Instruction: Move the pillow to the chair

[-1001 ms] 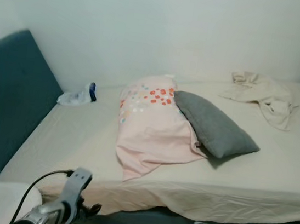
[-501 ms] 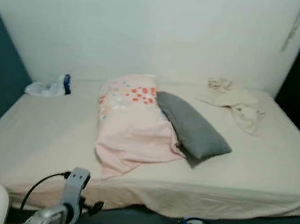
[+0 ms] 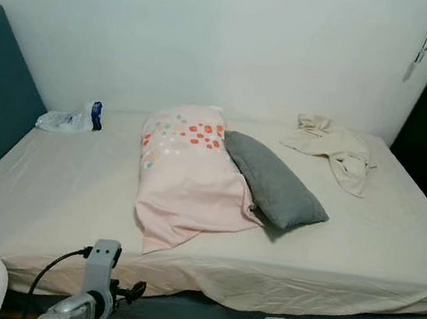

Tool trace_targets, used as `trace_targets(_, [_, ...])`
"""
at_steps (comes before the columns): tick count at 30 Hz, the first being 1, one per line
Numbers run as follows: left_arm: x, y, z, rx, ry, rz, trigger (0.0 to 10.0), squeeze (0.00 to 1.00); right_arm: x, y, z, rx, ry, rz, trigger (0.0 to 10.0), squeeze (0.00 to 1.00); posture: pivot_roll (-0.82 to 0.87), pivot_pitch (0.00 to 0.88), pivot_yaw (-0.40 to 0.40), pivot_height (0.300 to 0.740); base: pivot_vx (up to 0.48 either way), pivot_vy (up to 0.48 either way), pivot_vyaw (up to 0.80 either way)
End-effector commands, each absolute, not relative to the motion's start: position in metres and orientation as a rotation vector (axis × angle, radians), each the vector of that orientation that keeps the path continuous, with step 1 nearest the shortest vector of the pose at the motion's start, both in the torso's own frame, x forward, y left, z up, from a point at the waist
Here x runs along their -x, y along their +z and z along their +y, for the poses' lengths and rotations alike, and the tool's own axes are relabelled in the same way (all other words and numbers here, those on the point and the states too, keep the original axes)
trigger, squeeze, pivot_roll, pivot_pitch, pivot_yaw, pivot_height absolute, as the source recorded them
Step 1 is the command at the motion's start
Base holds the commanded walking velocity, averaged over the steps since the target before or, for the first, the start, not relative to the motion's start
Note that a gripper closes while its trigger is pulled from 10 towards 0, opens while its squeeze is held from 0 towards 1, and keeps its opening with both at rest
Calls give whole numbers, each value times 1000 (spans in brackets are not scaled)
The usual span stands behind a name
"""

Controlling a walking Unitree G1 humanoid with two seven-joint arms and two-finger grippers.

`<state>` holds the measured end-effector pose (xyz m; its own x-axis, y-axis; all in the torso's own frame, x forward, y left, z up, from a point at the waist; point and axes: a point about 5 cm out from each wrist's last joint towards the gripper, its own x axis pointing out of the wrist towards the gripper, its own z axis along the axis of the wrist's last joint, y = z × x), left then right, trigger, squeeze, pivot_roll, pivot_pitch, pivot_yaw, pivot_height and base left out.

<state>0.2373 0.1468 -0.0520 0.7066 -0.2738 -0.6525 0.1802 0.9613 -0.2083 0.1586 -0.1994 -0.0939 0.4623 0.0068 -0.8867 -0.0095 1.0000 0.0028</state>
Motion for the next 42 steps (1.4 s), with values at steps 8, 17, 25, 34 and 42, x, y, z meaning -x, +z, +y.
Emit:
trace_targets(8, [-216, -65, 177, 75, -144, 829, 10000, 0, -160, -96, -181, 49, 57, 1115, 10000, 0, -2, 0, 25, 740, 0, 0, 0])
trace_targets(17, [-176, -86, 192, 143, 67, 940, 10000, 0, -169, -93, -177, 161, 173, 1135, 10000, 0, 20, 0, -18, 740, 0, 0, -476])
trace_targets(25, [-184, -83, 187, 211, 87, 922, 10000, 0, -180, -88, -178, 184, 206, 1088, 10000, 0, -2, 0, -32, 740, 0, 0, -184])
trace_targets(34, [-190, -81, 179, 198, 76, 920, 10000, 0, -184, -86, -176, 234, 268, 1081, 10000, 0, 3, 0, -50, 740, 0, -333, 0])
trace_targets(42, [-182, -86, 174, 201, 60, 943, 10000, 0, -180, -88, -176, 275, 310, 1098, 10000, 0, 15, 0, -55, 740, 0, -437, 0])
